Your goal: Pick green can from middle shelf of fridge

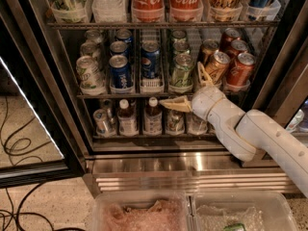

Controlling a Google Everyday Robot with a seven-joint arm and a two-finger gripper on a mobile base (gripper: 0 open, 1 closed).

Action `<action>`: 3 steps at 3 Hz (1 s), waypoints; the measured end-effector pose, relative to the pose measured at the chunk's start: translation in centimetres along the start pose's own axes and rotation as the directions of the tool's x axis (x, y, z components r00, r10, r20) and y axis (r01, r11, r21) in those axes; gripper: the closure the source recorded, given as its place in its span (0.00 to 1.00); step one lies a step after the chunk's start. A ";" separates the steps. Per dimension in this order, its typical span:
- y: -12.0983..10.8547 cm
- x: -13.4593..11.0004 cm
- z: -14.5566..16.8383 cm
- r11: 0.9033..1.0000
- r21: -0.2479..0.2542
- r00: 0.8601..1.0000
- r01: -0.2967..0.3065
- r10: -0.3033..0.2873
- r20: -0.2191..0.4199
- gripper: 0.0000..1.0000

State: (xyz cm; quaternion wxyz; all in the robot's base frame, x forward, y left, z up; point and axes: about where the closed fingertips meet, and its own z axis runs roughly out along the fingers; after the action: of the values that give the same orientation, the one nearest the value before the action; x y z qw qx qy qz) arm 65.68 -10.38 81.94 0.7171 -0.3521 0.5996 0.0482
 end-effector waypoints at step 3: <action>2.0 -0.9 1.8 0.996 -0.067 0.997 -0.061 0.064 0.044 0.00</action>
Offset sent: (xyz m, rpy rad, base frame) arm -0.0035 0.0298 -0.0051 0.0665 0.0442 0.0965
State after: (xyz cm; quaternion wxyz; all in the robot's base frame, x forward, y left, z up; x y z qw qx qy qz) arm 65.88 -7.52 81.92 0.7167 -0.3553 0.5919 0.0986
